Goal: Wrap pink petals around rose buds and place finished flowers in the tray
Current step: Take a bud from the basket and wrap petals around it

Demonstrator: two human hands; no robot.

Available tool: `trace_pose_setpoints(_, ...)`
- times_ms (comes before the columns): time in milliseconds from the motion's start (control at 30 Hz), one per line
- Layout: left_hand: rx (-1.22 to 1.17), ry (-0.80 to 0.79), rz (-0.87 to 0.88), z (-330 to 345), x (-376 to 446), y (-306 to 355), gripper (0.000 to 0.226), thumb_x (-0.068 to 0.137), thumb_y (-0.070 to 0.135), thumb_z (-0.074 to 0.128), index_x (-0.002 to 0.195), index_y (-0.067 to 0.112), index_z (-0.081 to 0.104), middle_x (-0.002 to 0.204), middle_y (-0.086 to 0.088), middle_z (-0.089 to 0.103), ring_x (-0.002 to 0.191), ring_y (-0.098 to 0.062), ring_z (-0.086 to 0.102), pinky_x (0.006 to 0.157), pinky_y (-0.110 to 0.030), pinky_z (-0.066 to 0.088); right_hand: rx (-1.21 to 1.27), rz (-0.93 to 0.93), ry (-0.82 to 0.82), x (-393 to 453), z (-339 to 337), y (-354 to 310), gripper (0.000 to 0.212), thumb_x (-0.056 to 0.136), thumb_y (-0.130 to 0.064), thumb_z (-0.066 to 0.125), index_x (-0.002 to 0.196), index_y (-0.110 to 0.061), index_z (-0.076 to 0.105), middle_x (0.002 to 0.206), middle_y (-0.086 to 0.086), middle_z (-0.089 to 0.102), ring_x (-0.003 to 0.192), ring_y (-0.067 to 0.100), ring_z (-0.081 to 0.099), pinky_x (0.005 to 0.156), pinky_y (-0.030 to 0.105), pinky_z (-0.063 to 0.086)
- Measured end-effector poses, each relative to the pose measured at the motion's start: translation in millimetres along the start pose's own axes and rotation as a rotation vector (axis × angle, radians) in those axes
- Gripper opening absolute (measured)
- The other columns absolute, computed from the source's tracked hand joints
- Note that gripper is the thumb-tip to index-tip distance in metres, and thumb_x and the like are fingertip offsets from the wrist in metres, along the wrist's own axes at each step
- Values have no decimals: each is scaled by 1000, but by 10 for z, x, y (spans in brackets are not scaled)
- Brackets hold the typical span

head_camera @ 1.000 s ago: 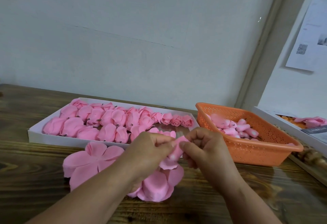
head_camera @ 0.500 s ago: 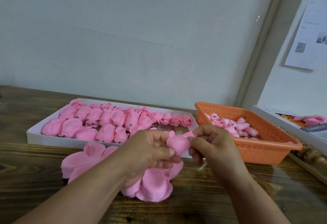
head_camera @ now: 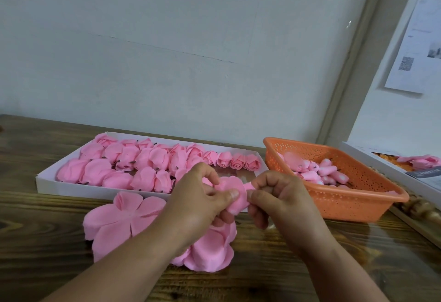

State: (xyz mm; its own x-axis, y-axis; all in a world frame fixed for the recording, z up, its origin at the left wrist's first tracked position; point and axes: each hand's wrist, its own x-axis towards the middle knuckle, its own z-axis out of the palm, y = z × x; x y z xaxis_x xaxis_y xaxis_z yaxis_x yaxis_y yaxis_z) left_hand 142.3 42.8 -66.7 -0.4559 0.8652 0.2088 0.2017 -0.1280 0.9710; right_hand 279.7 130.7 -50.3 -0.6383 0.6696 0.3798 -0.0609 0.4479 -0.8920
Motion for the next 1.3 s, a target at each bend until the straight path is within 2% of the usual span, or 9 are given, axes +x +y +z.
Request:
trace_pose_setpoints(133,93,40,120,38,-19,-10,14,88,16,66,80,25,60,67,0,73,59,-14,70,59,-30,59,3,-10,29,-9,42,22,14,83,5,60,72,-4,59,48,9,59,36,15,49,37,23,38)
trace_pose_setpoints(267,127,-31,142,40,-50,6,28,88,21,66,91,48,63,77,10,74,63,-10,70,63,-29,60,-4,5,8,-22,30,12,14,83,4,62,72,-3,59,49,9,59,37,15,49,38,25,39)
trace_pose_setpoints(367,132,-107,160,8,-60,33,29,84,31,66,74,58,66,80,11,74,67,-9,70,67,-30,61,-32,5,-20,-24,28,-2,16,84,2,62,70,-6,60,50,10,60,39,14,51,40,24,41)
trace_pose_setpoints(433,160,-154,179,0,-57,45,11,82,42,64,78,48,72,78,11,73,68,-8,69,69,-28,60,-45,-9,-33,-33,41,-21,15,83,-2,63,69,-6,61,50,8,61,40,13,53,41,23,42)
trace_pose_setpoints(700,199,-179,151,1,-50,21,13,89,31,64,83,29,74,78,5,73,65,-6,65,68,-28,57,-57,19,-14,-30,83,-8,22,88,-2,59,66,-6,59,47,5,58,38,12,49,38,23,38)
trace_pose_setpoints(967,-121,-280,-98,-27,-52,73,19,88,14,65,73,21,75,75,-16,68,62,-19,63,56,-22,51,155,2,-42,-27,39,-19,15,82,-5,66,68,-11,68,49,5,57,38,11,45,38,19,36)
trace_pose_setpoints(1100,-384,-284,-325,-80,-13,125,17,81,18,65,91,6,71,69,-13,66,55,-16,61,50,-22,52,226,-40,-51,0,-9,7,6,77,-14,65,78,-13,71,57,5,61,45,12,50,42,20,40)
trace_pose_setpoints(1200,-537,-278,-426,-140,5,184,26,66,22,70,84,3,70,64,-12,65,50,-15,60,45,-21,51,51,-95,8,32,-195,41,24,67,-5,60,85,-17,71,71,2,67,62,13,59,53,22,47)
trace_pose_setpoints(1300,-663,-247,-486,-185,21,232,27,61,19,72,80,2,69,59,-12,64,44,-14,60,40,-18,49,-213,-209,-195,21,-278,19,40,66,-7,67,100,-28,63,110,-11,63,103,9,59,82,27,49)
